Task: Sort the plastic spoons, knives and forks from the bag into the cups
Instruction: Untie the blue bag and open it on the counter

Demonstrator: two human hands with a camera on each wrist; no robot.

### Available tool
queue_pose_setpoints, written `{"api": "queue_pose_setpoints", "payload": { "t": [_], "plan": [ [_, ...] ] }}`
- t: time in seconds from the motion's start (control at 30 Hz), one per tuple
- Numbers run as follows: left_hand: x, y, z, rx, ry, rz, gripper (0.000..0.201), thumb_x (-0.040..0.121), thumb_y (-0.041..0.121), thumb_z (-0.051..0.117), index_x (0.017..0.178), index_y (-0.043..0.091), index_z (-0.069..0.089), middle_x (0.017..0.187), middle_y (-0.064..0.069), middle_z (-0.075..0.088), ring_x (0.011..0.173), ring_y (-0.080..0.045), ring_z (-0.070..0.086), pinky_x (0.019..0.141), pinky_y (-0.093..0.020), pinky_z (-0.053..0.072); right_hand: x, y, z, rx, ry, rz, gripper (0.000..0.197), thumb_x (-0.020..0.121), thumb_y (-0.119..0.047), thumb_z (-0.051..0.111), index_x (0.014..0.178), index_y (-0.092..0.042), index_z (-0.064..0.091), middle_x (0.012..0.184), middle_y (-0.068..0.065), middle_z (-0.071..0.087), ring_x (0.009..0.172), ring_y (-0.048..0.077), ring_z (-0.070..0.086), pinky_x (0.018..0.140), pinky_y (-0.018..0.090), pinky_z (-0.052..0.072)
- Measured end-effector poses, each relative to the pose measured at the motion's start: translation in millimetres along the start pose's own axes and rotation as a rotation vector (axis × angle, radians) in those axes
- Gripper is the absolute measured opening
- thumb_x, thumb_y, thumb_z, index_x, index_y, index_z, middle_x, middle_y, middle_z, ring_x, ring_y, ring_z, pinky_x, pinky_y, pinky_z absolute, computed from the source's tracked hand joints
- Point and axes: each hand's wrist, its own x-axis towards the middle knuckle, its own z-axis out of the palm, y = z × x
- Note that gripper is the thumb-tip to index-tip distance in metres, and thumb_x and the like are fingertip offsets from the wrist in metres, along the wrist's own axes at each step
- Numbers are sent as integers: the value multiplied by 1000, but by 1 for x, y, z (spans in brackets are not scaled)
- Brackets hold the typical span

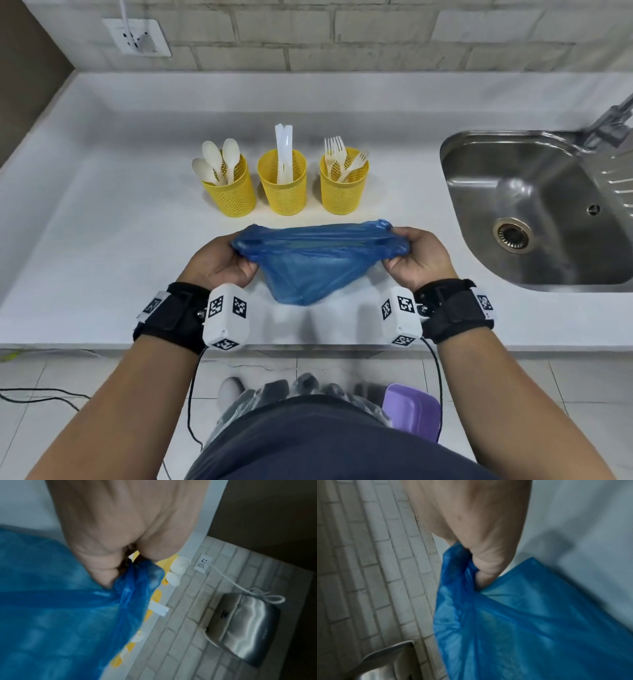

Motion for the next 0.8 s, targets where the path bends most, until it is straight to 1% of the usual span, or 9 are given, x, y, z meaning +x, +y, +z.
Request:
{"api": "queue_pose_setpoints", "payload": {
  "t": [0.1, 0.2, 0.3, 0.4, 0.47, 0.53, 0.6, 0.67, 0.8],
  "plan": [
    [-6, -4, 2, 88, -24, -18, 38, 101, 29, 55, 123, -1, 64, 98, -18, 76, 77, -29, 77, 61, -35, 63, -11, 3, 3, -90, -41, -53, 14, 83, -6, 62, 96, -5, 60, 104, 14, 63, 90, 27, 65, 88, 34, 56],
    [-1, -5, -3, 532, 152, 217, 60, 92, 61, 59, 131, 15, 61, 124, -13, 69, 103, -27, 71, 90, -42, 58, -19, 4, 6, -620, 134, -264, 16, 94, -24, 57, 102, -14, 65, 105, 11, 65, 86, 24, 65, 83, 38, 53],
    [-1, -9, -7, 1230, 440, 500, 78, 75, 81, 59, 128, 24, 59, 136, -13, 52, 127, -28, 52, 110, -46, 42, -22, 4, 8, -1352, 396, -579, 41, 90, -42, 65, 127, -26, 57, 132, 7, 47, 119, 24, 49, 101, 38, 43],
    [-6, -14, 0, 1477, 437, 571, 68, 86, 76, 55, 106, 12, 66, 110, -10, 64, 111, -30, 57, 94, -42, 46, -27, 7, 19, -1643, 419, -738, 54, 93, -47, 62, 138, -19, 50, 135, 9, 38, 129, 32, 34, 98, 36, 32],
    [-6, -16, 4, 1456, 365, 566, 62, 92, 66, 57, 83, 5, 66, 83, -9, 68, 84, -27, 63, 69, -36, 45, -26, 10, 25, -1689, 408, -748, 58, 94, -52, 60, 137, -14, 51, 133, 10, 41, 125, 35, 41, 97, 36, 35],
    [-2, -15, 4, 1475, 330, 637, 53, 97, 48, 61, 72, 1, 62, 70, -11, 64, 73, -30, 60, 61, -34, 41, -21, 10, 30, -1751, 391, -693, 55, 94, -52, 61, 128, -8, 54, 122, 11, 48, 110, 31, 52, 93, 35, 44],
    [0, -15, 5, 1367, 247, 691, 39, 98, 30, 64, 75, -2, 65, 72, -18, 66, 73, -33, 64, 68, -37, 52, -14, 7, 32, -1853, 316, -560, 39, 95, -39, 64, 113, -5, 60, 108, 9, 55, 92, 23, 54, 72, 30, 46],
    [-4, -18, 7, 1026, 90, 597, 20, 99, 13, 65, 87, -1, 71, 82, -17, 71, 80, -28, 70, 81, -41, 63, -6, 6, 26, -1852, 227, -501, 14, 91, -19, 66, 92, -5, 68, 88, 4, 62, 81, 19, 57, 60, 25, 42],
    [-11, -16, 9, 462, -63, 332, 18, 98, -9, 51, 102, -2, 67, 96, -16, 70, 87, -24, 72, 89, -31, 60, -4, 10, 17, -1157, 141, -437, 14, 86, 5, 64, 78, -4, 70, 71, 9, 64, 69, 24, 61, 67, 35, 52]
  ]
}}
